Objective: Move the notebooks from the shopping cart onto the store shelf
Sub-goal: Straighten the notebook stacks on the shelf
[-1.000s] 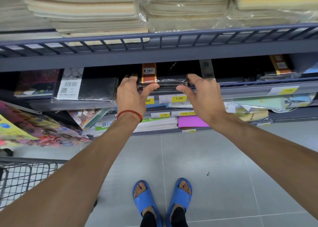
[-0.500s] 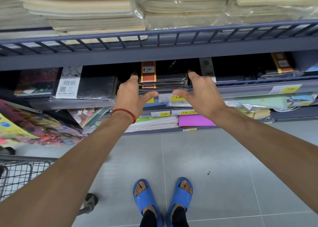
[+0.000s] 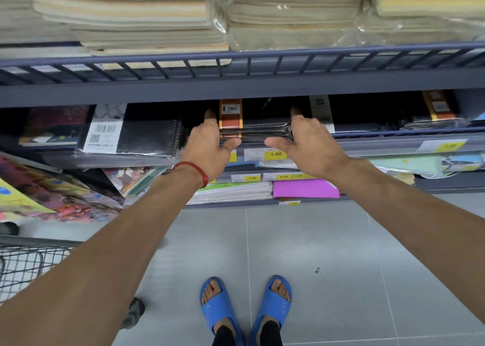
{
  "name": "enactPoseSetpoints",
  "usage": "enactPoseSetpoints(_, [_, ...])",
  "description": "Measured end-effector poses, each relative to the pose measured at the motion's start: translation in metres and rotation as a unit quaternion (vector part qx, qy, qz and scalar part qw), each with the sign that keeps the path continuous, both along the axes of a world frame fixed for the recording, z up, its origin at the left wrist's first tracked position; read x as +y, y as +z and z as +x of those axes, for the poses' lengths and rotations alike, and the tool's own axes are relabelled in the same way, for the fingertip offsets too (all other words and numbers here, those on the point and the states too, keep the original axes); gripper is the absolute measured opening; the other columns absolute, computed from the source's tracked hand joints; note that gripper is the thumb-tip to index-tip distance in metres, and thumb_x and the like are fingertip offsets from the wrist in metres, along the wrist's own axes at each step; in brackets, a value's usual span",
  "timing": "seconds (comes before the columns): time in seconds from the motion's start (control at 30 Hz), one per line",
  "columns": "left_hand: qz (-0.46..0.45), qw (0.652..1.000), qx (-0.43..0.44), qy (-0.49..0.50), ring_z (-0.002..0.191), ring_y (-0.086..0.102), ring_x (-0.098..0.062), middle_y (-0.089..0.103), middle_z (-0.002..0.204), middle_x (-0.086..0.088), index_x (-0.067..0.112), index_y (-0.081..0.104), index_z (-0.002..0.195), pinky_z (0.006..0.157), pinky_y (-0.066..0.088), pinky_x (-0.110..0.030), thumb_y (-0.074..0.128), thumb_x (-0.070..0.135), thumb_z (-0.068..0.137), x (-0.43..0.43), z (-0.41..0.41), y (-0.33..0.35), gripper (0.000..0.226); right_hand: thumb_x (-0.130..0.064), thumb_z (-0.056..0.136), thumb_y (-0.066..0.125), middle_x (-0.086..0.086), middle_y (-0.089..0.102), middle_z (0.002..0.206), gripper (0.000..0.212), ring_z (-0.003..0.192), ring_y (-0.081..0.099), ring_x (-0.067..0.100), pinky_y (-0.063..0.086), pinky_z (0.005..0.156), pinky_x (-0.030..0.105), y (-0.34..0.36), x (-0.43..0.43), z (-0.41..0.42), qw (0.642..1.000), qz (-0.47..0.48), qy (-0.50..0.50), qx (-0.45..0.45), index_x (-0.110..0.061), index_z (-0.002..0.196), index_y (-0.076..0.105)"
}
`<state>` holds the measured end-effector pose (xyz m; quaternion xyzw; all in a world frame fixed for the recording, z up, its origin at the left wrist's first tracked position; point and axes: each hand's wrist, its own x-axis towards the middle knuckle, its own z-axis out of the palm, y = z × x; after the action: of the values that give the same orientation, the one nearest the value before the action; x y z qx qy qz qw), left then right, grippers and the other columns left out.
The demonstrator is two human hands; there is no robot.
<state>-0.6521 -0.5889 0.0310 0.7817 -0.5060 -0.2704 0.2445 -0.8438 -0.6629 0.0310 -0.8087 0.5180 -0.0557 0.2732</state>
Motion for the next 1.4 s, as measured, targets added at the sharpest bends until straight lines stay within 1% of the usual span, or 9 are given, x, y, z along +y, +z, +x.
enactPoseSetpoints(0.3, [-0.039, 0.999, -0.015, 0.034, 0.081, 0.056, -0.025, 0.057, 0.080, -0.001, 0.005, 0.057, 0.102, 0.075, 0.047, -0.032, 0.072, 0.035, 0.087, -0.005, 0.001, -0.012, 0.037, -0.053, 0.092, 0.063, 0.005, 0.050, 0.063, 0.048, 0.070, 0.055, 0.037, 0.048, 0.066, 0.043, -0.011, 0.002, 0.004, 0.998, -0.051, -0.027, -0.024, -0.008, 0.088, 0.047])
enactPoseSetpoints(0.5, [-0.041, 0.997, -0.005, 0.064, 0.083, 0.062, -0.030, 0.067, 0.090, -0.012, 0.004, 0.063, 0.099, 0.080, 0.054, -0.043, 0.075, 0.040, 0.083, -0.008, 0.002, -0.017, 0.041, -0.048, 0.093, 0.065, 0.002, 0.045, 0.058, 0.045, 0.068, 0.052, 0.038, 0.047, 0.066, 0.041, -0.013, 0.003, 0.006, 0.996, -0.077, -0.037, -0.041, -0.006, 0.090, 0.049])
enactPoseSetpoints(0.73, [-0.027, 0.998, -0.016, 0.056, 0.066, 0.053, -0.020, 0.060, 0.076, -0.007, 0.005, 0.062, 0.097, 0.068, 0.050, -0.035, 0.072, 0.035, 0.086, -0.011, 0.004, -0.011, 0.033, -0.048, 0.092, 0.066, 0.001, 0.044, 0.058, 0.045, 0.068, 0.050, 0.038, 0.043, 0.066, 0.039, -0.015, 0.001, 0.008, 0.993, -0.094, -0.048, -0.044, -0.005, 0.090, 0.051])
enactPoseSetpoints(0.8, [-0.018, 0.998, -0.024, 0.052, 0.069, 0.055, -0.019, 0.059, 0.076, -0.006, 0.005, 0.060, 0.095, 0.065, 0.047, -0.033, 0.071, 0.035, 0.087, -0.009, 0.005, -0.010, 0.033, -0.047, 0.092, 0.066, 0.002, 0.045, 0.058, 0.045, 0.068, 0.052, 0.037, 0.044, 0.065, 0.038, -0.015, 0.002, 0.009, 0.993, -0.092, -0.050, -0.046, -0.006, 0.089, 0.051])
enactPoseSetpoints(0.9, [-0.020, 0.999, -0.008, 0.041, 0.082, 0.062, -0.025, 0.067, 0.089, -0.010, 0.007, 0.064, 0.100, 0.077, 0.054, -0.036, 0.071, 0.036, 0.087, -0.008, 0.008, -0.010, 0.033, -0.048, 0.092, 0.066, 0.002, 0.045, 0.059, 0.044, 0.068, 0.051, 0.036, 0.043, 0.065, 0.037, -0.015, 0.002, 0.009, 0.993, -0.092, -0.051, -0.045, -0.007, 0.088, 0.051])
enactPoseSetpoints(1.0, [-0.022, 0.999, 0.004, 0.038, 0.084, 0.062, -0.025, 0.067, 0.091, -0.008, 0.008, 0.066, 0.102, 0.080, 0.053, -0.034, 0.071, 0.036, 0.087, -0.008, 0.009, -0.009, 0.032, -0.048, 0.091, 0.067, 0.001, 0.045, 0.057, 0.045, 0.065, 0.049, 0.033, 0.041, 0.064, 0.035, -0.013, 0.002, 0.008, 0.993, -0.086, -0.059, -0.047, -0.009, 0.081, 0.047])
enactPoseSetpoints(1.17, [-0.011, 0.998, -0.023, 0.052, 0.081, 0.056, -0.030, 0.063, 0.087, -0.013, 0.001, 0.065, 0.098, 0.079, 0.053, -0.043, 0.066, 0.039, 0.091, -0.009, 0.006, -0.013, 0.038, -0.048, 0.090, 0.068, 0.001, 0.048, 0.060, 0.042, 0.071, 0.051, 0.033, 0.038, 0.067, 0.033, -0.012, 0.001, 0.011, 0.992, -0.081, -0.083, -0.043, -0.013, 0.077, 0.048])
enactPoseSetpoints(1.3, [-0.019, 0.998, -0.021, 0.058, 0.080, 0.057, -0.030, 0.064, 0.087, -0.016, 0.000, 0.067, 0.097, 0.076, 0.052, -0.038, 0.066, 0.036, 0.091, -0.012, 0.006, -0.015, 0.037, -0.050, 0.089, 0.068, 0.009, 0.064, 0.074, 0.041, 0.078, 0.057, 0.033, 0.048, 0.072, 0.035, -0.013, 0.000, 0.015, 0.991, -0.085, -0.097, -0.033, -0.010, 0.083, 0.058])
enactPoseSetpoints(1.4, [-0.026, 0.997, -0.019, 0.066, 0.077, 0.058, -0.027, 0.066, 0.086, -0.016, 0.001, 0.068, 0.098, 0.072, 0.048, -0.030, 0.067, 0.033, 0.091, -0.012, 0.004, -0.016, 0.033, -0.050, 0.089, 0.068, 0.008, 0.065, 0.075, 0.040, 0.075, 0.052, 0.030, 0.041, 0.069, 0.031, -0.011, -0.001, 0.015, 0.990, -0.085, -0.106, -0.032, -0.012, 0.081, 0.057])
